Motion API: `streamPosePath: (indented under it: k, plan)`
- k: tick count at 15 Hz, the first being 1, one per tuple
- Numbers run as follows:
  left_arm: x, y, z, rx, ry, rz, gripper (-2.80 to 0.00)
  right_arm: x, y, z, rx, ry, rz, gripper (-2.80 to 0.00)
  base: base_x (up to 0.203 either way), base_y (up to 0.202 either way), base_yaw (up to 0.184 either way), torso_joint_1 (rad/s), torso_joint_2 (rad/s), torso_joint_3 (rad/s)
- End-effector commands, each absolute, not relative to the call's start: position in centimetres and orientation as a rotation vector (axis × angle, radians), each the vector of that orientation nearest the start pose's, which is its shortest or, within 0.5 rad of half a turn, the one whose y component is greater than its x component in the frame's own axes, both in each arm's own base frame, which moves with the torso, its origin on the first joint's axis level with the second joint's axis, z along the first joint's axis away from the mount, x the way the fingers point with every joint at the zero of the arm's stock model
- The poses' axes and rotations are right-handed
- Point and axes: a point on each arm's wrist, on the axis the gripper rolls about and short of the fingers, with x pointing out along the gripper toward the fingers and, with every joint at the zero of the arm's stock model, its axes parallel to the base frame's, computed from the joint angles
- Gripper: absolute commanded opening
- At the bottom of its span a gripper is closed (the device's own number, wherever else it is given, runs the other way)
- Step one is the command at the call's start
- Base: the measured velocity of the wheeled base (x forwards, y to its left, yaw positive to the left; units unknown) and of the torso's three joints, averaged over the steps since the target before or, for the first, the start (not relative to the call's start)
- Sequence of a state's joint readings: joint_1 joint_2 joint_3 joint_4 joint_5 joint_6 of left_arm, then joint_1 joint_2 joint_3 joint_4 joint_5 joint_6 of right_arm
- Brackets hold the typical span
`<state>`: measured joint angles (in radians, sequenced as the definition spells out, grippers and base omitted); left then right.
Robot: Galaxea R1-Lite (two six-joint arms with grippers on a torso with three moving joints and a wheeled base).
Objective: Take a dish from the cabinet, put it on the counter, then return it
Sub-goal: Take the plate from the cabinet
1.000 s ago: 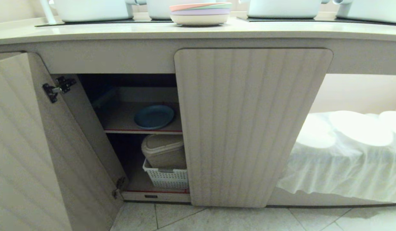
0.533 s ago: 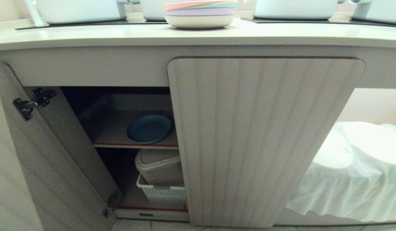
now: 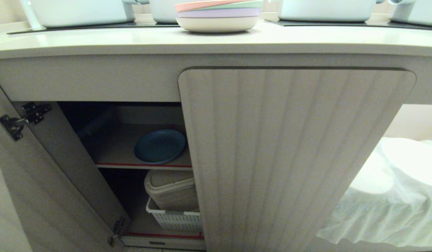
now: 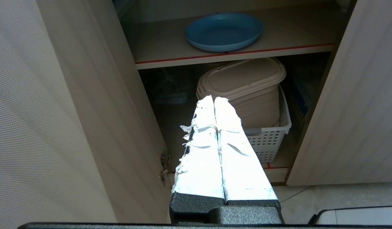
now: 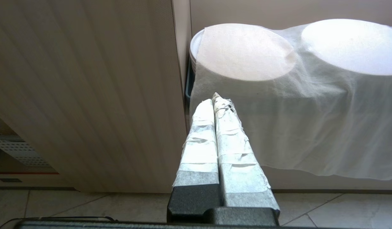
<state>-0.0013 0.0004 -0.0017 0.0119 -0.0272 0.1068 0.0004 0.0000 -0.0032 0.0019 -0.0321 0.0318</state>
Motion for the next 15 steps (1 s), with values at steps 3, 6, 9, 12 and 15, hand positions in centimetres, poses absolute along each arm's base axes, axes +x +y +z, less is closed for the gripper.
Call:
streamPosePath:
  k: [3,6,9,12,15]
  plan:
    - [-2.3,-0.1,7.5,0.131,0.010,-0.044,-2.80,-2.3,-0.1,7.6,0.032,-0.002,-0.031,-2.80,0.000,0.000,0.000,0.000,0.00,0.000]
    - [-2.4,-0.2,7.8,0.192,-0.004,-0.074,-2.80,-2.3,-0.1,7.6,0.032,-0.002,-0.032,-2.80,0.000,0.000,0.000,0.000,0.00,0.000]
    - [-3.0,-0.2,9.8,0.174,-0.030,-0.097,-2.80,-2.3,-0.1,7.6,0.032,-0.002,-0.031,-2.80,0.000,0.000,0.000,0.000,0.00,0.000]
    - [-3.0,-0.3,10.8,0.138,0.084,-0.157,-2.80,-2.3,-0.1,7.6,0.032,-0.002,-0.032,-2.80,0.000,0.000,0.000,0.000,0.00,0.000]
    - [-2.1,-0.4,11.2,0.127,0.162,-0.186,-2.80,-2.3,-0.1,7.6,0.032,-0.002,-0.031,-2.80,0.000,0.000,0.000,0.000,0.00,0.000]
